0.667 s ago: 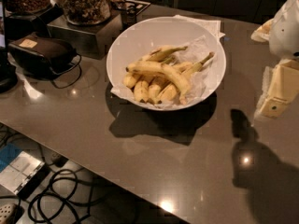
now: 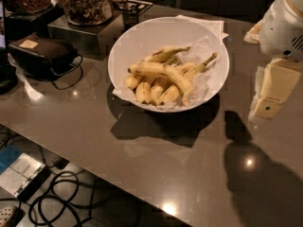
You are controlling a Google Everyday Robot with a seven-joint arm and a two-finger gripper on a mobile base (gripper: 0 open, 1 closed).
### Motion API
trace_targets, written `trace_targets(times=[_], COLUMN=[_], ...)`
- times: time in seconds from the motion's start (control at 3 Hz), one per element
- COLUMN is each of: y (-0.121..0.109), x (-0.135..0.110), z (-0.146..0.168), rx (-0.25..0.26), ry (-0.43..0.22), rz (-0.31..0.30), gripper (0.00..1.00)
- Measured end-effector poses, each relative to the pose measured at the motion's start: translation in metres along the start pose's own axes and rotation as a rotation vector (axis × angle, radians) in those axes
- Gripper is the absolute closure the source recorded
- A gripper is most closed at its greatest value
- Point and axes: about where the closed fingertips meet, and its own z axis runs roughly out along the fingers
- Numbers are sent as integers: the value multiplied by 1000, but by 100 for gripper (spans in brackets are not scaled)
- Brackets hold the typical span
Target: Pick banana from white bowl
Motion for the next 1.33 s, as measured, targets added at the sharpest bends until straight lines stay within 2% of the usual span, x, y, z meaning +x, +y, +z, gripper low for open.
trace_targets(times=[0.33, 0.67, 1.0, 1.33], y=[7, 13, 9, -10], x=[-33, -73, -75, -83], z=[5, 8, 6, 15], rx=[-21, 6, 25, -47], ry=[61, 114, 97, 21], rz=[-67, -177, -171, -102], gripper=[0, 0, 0, 0])
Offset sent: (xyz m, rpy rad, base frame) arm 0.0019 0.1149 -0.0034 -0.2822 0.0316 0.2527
